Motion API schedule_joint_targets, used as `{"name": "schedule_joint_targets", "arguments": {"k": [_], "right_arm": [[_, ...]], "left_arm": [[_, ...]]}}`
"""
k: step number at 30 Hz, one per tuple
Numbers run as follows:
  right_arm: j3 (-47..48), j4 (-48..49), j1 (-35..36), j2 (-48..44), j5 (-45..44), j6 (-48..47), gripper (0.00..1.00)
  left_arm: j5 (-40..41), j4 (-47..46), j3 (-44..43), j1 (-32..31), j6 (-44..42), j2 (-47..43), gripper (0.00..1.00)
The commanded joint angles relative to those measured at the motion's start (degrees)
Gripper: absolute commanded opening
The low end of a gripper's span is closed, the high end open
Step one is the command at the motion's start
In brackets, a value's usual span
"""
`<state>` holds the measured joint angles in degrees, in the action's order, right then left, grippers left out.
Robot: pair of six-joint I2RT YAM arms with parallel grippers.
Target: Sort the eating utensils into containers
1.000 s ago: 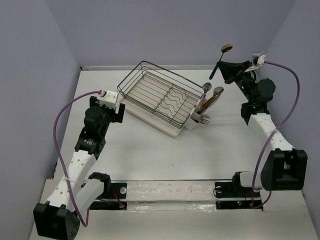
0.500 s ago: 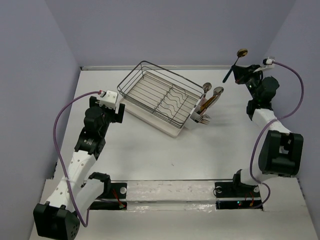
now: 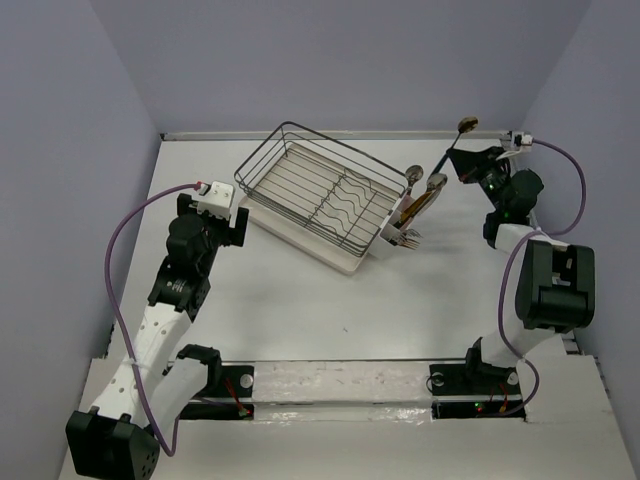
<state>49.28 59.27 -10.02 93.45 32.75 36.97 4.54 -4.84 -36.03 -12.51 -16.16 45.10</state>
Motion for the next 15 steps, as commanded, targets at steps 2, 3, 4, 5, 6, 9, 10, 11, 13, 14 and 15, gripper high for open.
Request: {"name": "schedule_joint_targets", "arguments": {"k": [2,3,4,5,6,9,10,11,13,14,15], "right_arm": [[-3.3,9.0,2.6,-2.8,1.3,2.9,0.0],[-3.5,8.8,2.6,-2.8,1.3,2.9,0.0],[-3.6,8.2,3.9,-3.1,1.4,2.1,0.0],[-3.6,8.1,3.9,-3.0,1.5,1.7,0.0],[-3.5,7.5,4.7,-3.0,1.6,1.1,0.0],[-3.6,7.1,5.3,-2.8,2.3,0.7,0.0],[-3.7,7.1,6.0,-3.0,2.4,0.5,0.0],[-3.8,6.4,6.0,-3.4,2.3,-0.1,0.0],[-4.4,4.6,6.6,-4.1,1.5,-2.9,0.0],[-4.6,2.9,7.2,-4.5,1.1,-4.0,0.0],[-5.6,2.7,7.2,-5.0,0.6,-5.3,0.0]], "left_arm": [[-0.1,-2.1,0.5,0.3,0.5,-0.4,0.99],[-0.1,-2.1,0.6,0.3,0.4,-0.5,0.99],[-0.1,-2.1,0.6,0.3,0.3,-0.5,0.99],[-0.1,-2.1,0.7,0.3,0.3,-0.5,0.99],[-0.1,-2.1,0.7,0.3,0.3,-0.5,0.99],[0.0,-2.1,0.9,0.3,0.3,-0.7,0.99],[0.1,-2.1,1.0,0.3,0.3,-0.9,0.99],[0.2,-2.0,1.0,0.3,0.3,-0.9,0.99],[0.4,-2.0,1.0,0.3,0.3,-1.1,0.99],[0.4,-2.0,1.1,0.3,0.3,-1.2,0.99],[0.4,-2.0,1.2,0.3,0.3,-1.2,0.99]]}}
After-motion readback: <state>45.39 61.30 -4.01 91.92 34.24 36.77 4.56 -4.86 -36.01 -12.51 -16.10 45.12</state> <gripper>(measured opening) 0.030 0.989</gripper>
